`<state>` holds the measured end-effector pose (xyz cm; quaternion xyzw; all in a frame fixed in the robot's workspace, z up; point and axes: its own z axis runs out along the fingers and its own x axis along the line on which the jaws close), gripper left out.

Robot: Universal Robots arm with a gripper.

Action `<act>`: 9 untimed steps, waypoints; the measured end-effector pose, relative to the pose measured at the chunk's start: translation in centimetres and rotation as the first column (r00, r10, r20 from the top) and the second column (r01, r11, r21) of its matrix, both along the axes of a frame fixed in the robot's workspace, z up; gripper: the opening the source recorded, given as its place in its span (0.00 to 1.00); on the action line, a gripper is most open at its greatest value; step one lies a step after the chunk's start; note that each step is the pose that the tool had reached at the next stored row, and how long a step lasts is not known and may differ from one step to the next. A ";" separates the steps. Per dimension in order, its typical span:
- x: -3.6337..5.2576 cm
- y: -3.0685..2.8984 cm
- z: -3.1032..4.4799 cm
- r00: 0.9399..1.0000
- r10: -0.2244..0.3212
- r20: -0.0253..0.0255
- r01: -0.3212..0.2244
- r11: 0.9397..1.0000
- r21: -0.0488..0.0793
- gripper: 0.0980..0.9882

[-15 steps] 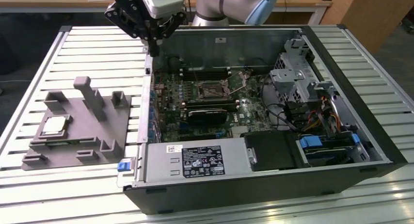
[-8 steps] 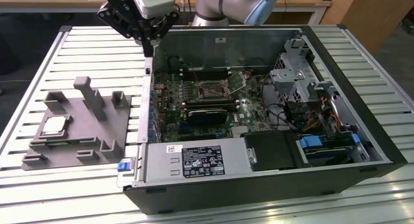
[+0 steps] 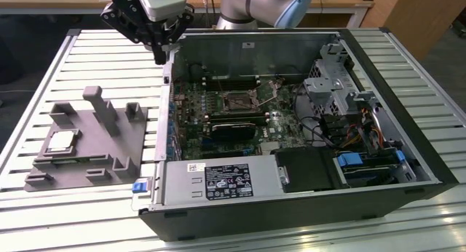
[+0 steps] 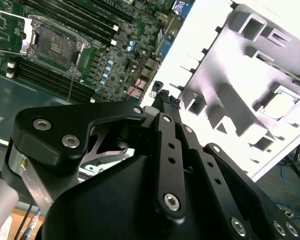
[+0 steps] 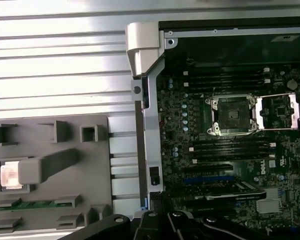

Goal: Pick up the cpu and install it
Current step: 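Reach for the cpu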

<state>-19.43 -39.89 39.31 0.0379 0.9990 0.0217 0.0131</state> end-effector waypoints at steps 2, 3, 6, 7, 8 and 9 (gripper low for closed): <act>-0.24 0.00 0.00 1.000 0.000 0.000 0.000 1.000 0.000 0.01; -0.35 0.00 0.00 1.000 0.000 0.000 0.000 1.000 0.000 0.01; -0.69 0.00 -0.01 1.000 0.000 0.000 0.000 1.000 0.000 0.01; -0.80 0.00 -0.01 1.000 0.000 0.000 0.000 1.000 0.000 0.01; -0.91 0.00 0.00 1.000 0.000 0.000 0.000 1.000 0.000 0.01; -1.03 0.00 -0.01 1.000 0.000 0.000 0.000 1.000 0.000 0.01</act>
